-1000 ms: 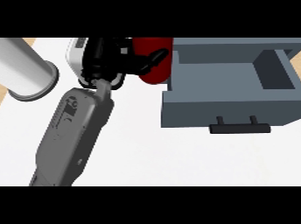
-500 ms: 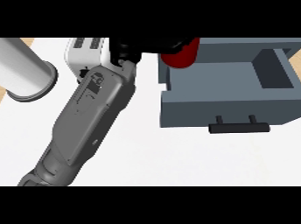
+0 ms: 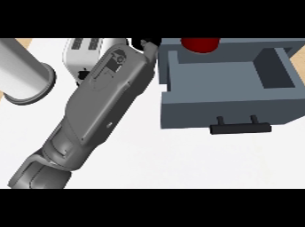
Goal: Pick up the can, place it into the drawer and close the drawer
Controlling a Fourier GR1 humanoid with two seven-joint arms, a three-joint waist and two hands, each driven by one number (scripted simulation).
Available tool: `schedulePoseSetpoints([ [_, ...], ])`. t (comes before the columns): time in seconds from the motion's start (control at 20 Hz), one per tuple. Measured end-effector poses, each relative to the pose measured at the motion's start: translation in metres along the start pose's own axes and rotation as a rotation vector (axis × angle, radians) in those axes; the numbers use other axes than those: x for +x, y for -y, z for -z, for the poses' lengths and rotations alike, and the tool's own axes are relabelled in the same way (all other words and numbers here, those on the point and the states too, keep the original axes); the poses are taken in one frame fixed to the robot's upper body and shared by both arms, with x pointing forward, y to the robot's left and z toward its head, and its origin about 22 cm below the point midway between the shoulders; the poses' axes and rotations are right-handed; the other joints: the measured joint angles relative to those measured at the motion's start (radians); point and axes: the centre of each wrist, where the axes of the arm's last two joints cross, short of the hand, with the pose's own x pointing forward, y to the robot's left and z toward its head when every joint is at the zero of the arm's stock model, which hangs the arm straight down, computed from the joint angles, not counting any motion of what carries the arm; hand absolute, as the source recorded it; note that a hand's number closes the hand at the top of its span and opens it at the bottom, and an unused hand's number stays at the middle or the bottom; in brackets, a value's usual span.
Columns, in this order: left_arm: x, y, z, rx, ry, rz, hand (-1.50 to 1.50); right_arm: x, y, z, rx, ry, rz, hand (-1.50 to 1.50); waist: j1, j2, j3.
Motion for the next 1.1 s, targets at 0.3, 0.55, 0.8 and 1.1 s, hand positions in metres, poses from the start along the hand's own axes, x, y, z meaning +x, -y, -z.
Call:
schedulePoseSetpoints([
  [0.3,0.000,0.019,0.006,0.003,-0.013,0.014,1.50,-0.001,-0.001,0.004,0.010,0.001,0.003,-1.50,-0.016,0.003,0.000],
  [0.55,-0.008,0.026,0.008,0.009,-0.030,0.035,1.50,-0.001,-0.004,0.011,0.017,0.006,0.003,-1.50,-0.026,0.006,0.001],
  [0.8,-0.014,0.031,0.008,0.021,-0.038,0.058,1.50,0.001,-0.004,0.013,0.018,0.012,0.014,-1.50,-0.033,0.007,0.001],
  [1.1,-0.031,0.033,0.002,0.041,-0.067,0.091,1.50,0.003,-0.007,0.015,0.032,0.018,0.012,-1.50,-0.048,0.009,0.001],
])
